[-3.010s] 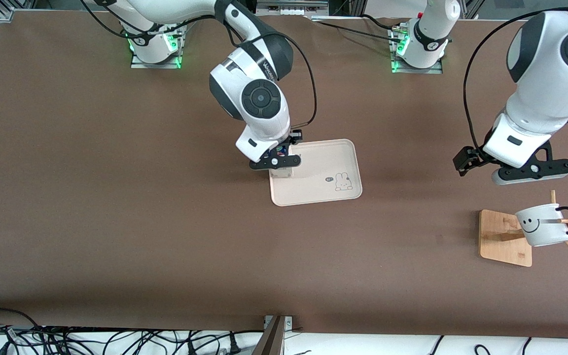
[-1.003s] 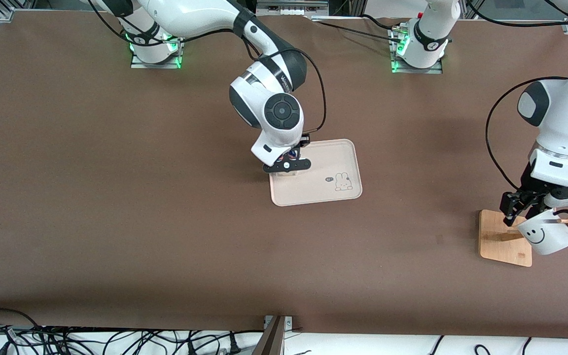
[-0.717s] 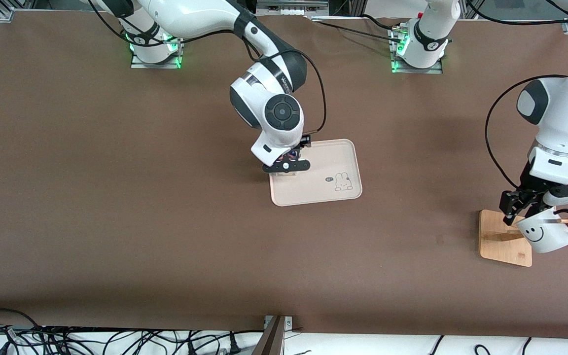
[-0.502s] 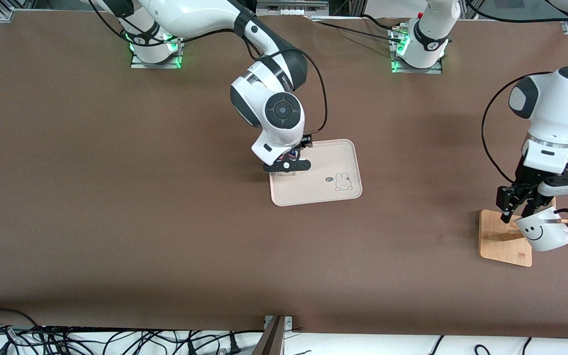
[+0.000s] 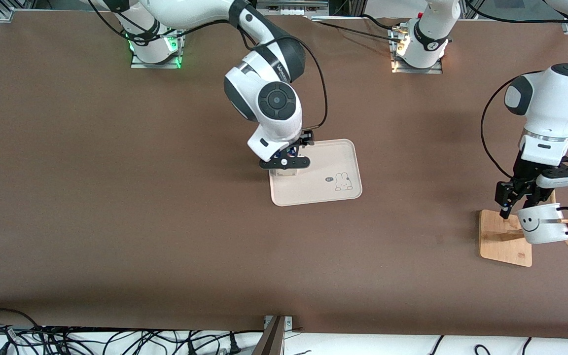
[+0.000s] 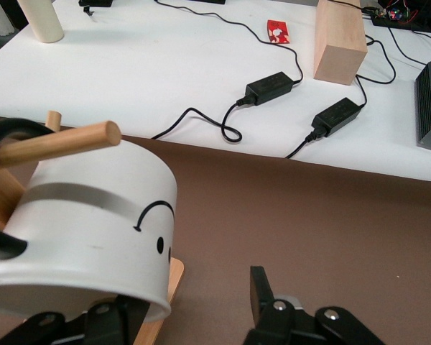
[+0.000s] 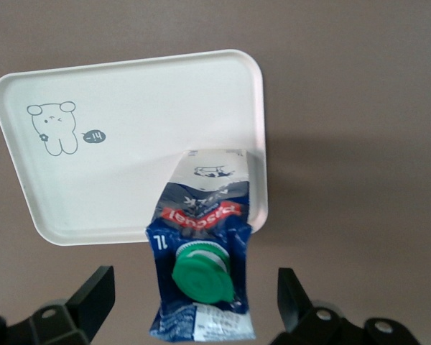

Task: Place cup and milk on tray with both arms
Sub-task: 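Lower the carton onto the tray while the left gripper grasps the mug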

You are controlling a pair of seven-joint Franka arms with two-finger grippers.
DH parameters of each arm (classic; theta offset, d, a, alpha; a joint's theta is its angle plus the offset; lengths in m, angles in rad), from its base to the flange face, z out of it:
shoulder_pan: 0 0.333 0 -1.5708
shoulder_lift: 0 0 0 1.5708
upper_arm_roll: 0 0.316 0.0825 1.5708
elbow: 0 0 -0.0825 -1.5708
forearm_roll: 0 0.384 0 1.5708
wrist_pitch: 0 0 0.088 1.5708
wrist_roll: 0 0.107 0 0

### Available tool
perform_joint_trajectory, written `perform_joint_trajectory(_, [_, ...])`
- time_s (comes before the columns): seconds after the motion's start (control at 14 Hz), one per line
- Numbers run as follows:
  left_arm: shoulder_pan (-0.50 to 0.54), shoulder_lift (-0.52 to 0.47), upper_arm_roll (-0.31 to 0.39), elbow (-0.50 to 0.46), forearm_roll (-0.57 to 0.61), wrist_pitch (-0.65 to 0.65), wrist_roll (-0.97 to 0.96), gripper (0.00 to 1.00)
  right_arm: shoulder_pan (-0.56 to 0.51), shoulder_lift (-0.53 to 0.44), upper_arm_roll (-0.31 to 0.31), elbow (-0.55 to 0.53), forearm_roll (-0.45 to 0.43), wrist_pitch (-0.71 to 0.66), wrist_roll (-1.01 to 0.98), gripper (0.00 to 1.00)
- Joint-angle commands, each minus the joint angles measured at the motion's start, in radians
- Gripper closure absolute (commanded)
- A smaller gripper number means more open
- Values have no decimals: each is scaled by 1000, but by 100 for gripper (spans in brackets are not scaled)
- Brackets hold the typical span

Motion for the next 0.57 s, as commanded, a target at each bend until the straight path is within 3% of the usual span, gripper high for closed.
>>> perform_joint_trajectory(0.0, [20,-19,-4,-20,11,5,18,52,-16,-40,-8,5,25,-56,11,0])
perform_joint_trajectory(0.07, [32,-16,-4,-20,12,3,27,67,-17,-54,-13,5,28,-73,11,0])
perform_joint_trajectory(0.29, [42,-16,-4,-12,12,3,84,85,-17,-126,-68,4,31,-131,9,0])
perform_joint_trajectory(0.5, [40,-18,-5,-6,12,0,82,99,-66,-232,-154,4,147,-231,4,0])
